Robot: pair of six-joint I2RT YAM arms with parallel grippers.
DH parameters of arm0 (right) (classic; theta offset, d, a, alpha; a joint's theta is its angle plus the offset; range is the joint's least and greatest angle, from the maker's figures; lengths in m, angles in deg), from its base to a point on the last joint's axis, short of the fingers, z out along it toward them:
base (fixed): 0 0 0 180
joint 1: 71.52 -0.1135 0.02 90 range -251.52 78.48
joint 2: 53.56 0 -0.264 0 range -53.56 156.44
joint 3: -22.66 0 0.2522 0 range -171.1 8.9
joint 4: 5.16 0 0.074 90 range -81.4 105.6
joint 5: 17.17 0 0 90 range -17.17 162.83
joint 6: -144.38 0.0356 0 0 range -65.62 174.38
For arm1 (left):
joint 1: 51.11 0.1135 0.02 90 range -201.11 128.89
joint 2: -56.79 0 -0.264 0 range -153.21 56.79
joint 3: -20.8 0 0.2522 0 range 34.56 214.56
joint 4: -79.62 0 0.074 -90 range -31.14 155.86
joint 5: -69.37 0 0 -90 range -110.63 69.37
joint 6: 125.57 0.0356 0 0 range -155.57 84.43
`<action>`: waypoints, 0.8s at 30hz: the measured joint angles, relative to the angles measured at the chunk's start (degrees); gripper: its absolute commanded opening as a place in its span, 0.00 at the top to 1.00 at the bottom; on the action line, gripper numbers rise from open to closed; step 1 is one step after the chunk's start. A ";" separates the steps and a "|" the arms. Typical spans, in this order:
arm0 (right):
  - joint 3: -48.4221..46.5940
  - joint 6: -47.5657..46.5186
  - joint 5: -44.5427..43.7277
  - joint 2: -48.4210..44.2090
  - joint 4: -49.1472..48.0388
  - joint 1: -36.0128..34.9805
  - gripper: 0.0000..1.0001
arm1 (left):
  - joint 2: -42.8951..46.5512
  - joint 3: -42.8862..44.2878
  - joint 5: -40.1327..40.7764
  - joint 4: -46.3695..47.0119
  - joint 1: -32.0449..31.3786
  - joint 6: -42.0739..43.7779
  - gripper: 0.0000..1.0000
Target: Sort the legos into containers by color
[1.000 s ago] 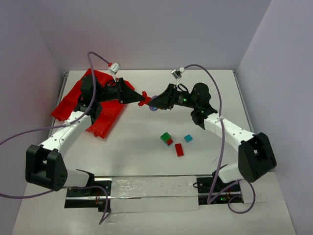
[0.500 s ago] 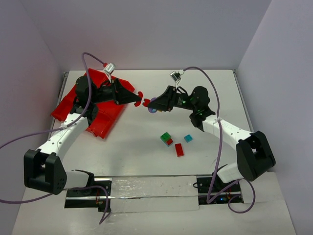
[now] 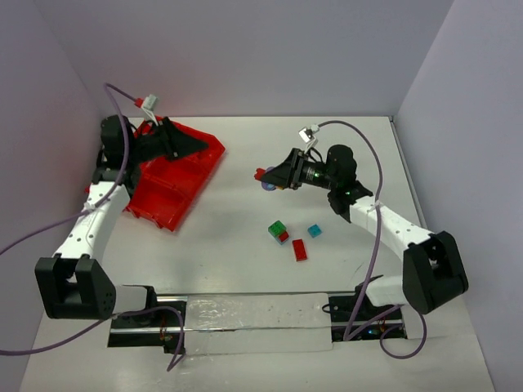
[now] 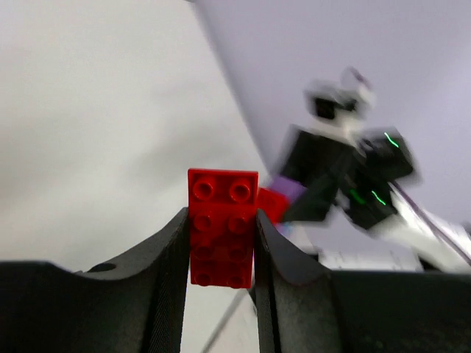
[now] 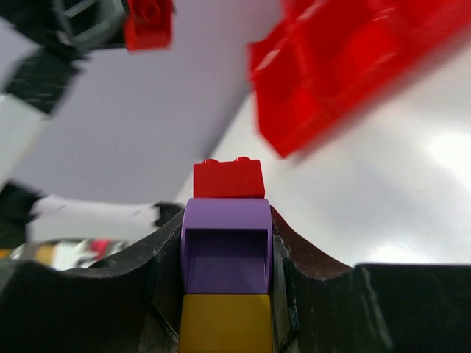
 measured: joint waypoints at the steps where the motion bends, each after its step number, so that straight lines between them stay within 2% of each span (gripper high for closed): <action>1: -1.48 -2.65 -3.36 -0.92 5.15 0.06 1.00 | -1.09 2.74 4.03 -4.45 0.89 1.53 1.00; 4: -5.33 -9.72 -13.33 -4.32 17.41 0.07 1.00 | -5.78 11.28 19.32 -15.28 2.49 5.00 1.00; 6: -6.55 -13.01 -18.95 -7.06 22.70 0.07 1.00 | -8.27 13.83 29.71 -19.76 2.65 6.05 1.00; 10: -6.98 -17.16 -26.55 -10.58 28.33 0.07 1.00 | -13.50 15.52 42.72 -25.84 2.66 6.71 1.00; 15: -6.98 -19.51 -30.42 -11.17 32.24 0.07 1.00 | -24.91 22.87 47.97 -29.35 2.53 6.49 1.00; 18: -6.98 -20.25 -31.42 -11.19 33.82 0.07 1.00 | -28.85 25.91 50.33 -30.73 2.45 6.23 1.00; 24: -5.87 -20.79 -31.99 -12.93 33.82 0.07 1.00 | -37.45 40.73 58.08 -35.32 2.40 5.73 1.00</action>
